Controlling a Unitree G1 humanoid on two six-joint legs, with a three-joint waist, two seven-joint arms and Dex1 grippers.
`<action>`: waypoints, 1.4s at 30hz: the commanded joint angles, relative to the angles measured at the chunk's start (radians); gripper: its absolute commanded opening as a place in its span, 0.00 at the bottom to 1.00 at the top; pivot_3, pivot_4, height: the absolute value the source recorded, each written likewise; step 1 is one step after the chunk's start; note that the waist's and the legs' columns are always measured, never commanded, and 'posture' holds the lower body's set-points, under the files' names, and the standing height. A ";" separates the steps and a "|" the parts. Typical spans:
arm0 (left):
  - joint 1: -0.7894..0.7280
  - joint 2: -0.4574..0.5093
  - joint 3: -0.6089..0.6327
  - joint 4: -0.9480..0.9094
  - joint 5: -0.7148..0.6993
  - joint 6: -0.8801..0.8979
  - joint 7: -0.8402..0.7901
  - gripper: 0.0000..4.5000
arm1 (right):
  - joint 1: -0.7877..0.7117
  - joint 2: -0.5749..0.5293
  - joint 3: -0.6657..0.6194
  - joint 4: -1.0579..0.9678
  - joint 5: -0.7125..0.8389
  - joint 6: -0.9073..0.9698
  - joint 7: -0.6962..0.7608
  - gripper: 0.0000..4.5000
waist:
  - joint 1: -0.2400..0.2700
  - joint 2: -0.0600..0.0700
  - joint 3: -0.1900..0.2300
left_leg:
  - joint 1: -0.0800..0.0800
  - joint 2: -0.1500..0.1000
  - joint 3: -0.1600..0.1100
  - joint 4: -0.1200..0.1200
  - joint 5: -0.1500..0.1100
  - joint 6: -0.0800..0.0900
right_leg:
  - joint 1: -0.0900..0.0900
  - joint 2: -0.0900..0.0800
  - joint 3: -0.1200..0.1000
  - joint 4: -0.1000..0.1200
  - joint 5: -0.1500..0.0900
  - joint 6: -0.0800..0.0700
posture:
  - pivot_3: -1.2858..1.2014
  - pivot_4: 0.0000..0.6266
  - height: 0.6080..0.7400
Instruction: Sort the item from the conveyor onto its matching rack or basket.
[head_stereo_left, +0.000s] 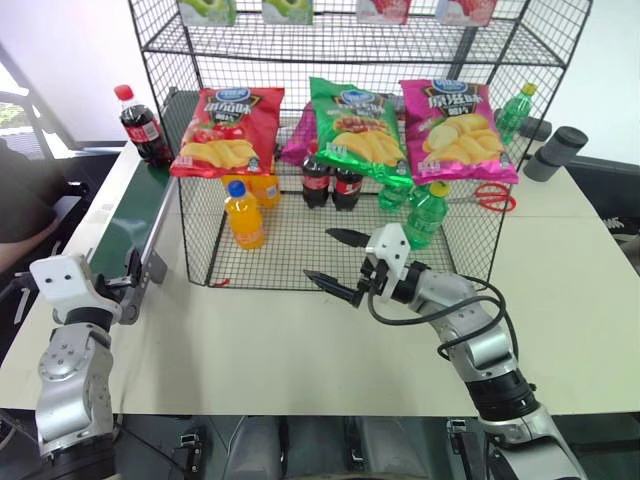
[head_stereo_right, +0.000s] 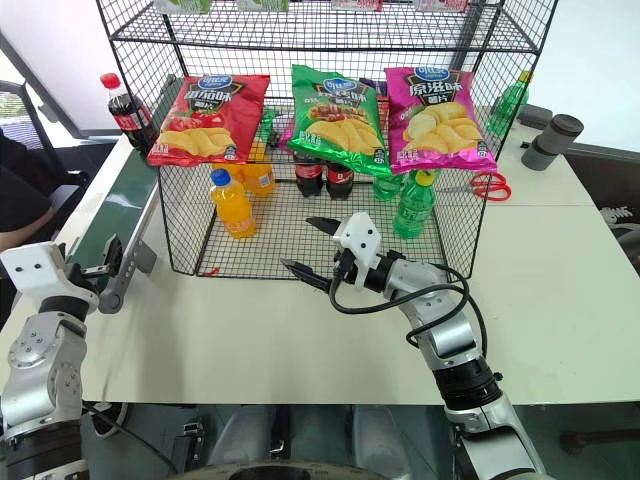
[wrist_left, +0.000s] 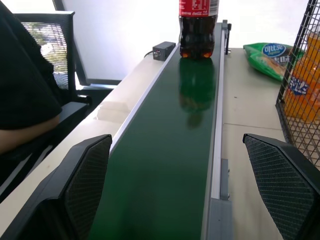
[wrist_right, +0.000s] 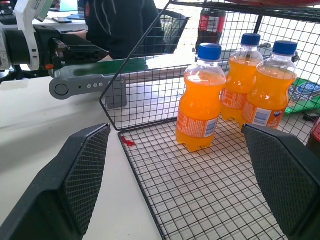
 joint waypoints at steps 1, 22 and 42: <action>-0.015 0.010 0.011 -0.016 0.004 -0.025 0.007 1.00 | -0.008 0.011 -0.002 -0.034 0.006 -0.013 0.001 0.97 | 0.000 0.000 0.000 | 0.000 0.000 0.000 0.000 0.000 0.000 | 0.000 0.000 0.000 0.000 0.000 0.000 | 0.52 0.24 0.95; -0.030 0.013 0.007 0.010 0.008 -0.040 -0.006 1.00 | -0.013 0.031 0.002 -0.009 -0.008 -0.035 0.010 0.97 | 0.000 0.000 0.000 | 0.000 0.000 0.000 0.000 0.000 0.000 | 0.000 0.000 0.000 0.000 0.000 0.000 | 0.52 0.24 0.95; -0.027 0.011 0.025 0.079 -0.012 -0.116 -0.042 1.00 | -0.029 0.044 0.001 0.011 -0.021 -0.043 0.009 0.97 | 0.000 0.000 0.000 | 0.000 0.000 0.000 0.000 0.000 0.000 | 0.000 0.000 0.000 0.000 0.000 0.000 | 0.52 0.24 0.95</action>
